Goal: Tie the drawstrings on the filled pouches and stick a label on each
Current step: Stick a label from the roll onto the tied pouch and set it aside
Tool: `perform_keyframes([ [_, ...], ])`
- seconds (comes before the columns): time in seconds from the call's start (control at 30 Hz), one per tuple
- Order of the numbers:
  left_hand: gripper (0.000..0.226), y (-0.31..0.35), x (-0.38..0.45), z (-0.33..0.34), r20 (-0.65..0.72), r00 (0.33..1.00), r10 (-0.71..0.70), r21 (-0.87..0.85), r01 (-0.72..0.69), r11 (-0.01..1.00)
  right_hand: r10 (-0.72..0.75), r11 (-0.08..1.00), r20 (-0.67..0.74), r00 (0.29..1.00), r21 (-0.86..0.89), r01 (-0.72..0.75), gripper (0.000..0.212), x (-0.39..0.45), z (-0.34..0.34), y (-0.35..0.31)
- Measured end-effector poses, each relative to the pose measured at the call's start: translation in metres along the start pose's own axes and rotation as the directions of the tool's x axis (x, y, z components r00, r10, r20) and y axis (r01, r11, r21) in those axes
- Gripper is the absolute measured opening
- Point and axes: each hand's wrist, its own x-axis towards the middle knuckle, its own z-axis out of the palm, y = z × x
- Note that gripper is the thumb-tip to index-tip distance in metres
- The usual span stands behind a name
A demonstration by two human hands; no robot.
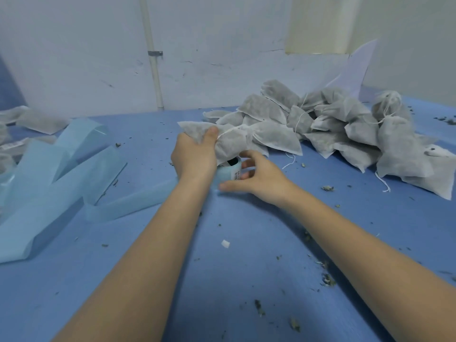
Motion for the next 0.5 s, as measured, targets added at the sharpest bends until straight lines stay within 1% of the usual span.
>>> perform_keyframes([
  [0.07, 0.044, 0.0, 0.0, 0.0, 0.005, 1.0, -0.003, -0.012, 0.003, 1.0, 0.002, 1.0, -0.01, 1.0, 0.031, -0.001, 0.066, -0.005, -0.008, 0.005],
  [0.2, 0.043, 0.0, -0.002, 0.0, 0.012, 1.0, 0.01, -0.006, -0.01, 1.0, -0.065, 0.997, -0.107, 0.992, -0.039, 0.061, 0.032, -0.008, -0.01, 0.003],
  [0.3, 0.042, 0.0, -0.003, 0.001, 0.017, 1.0, 0.01, 0.0, -0.01, 1.0, -0.067, 0.998, -0.18, 0.981, -0.024, 0.064, 0.025, -0.007, -0.005, 0.001],
  [0.5, 0.043, 0.001, -0.006, 0.005, 0.019, 0.999, 0.049, 0.069, -0.05, 0.996, -0.079, 0.997, -0.267, 0.961, -0.043, 0.07, 0.011, -0.007, -0.001, 0.005],
])
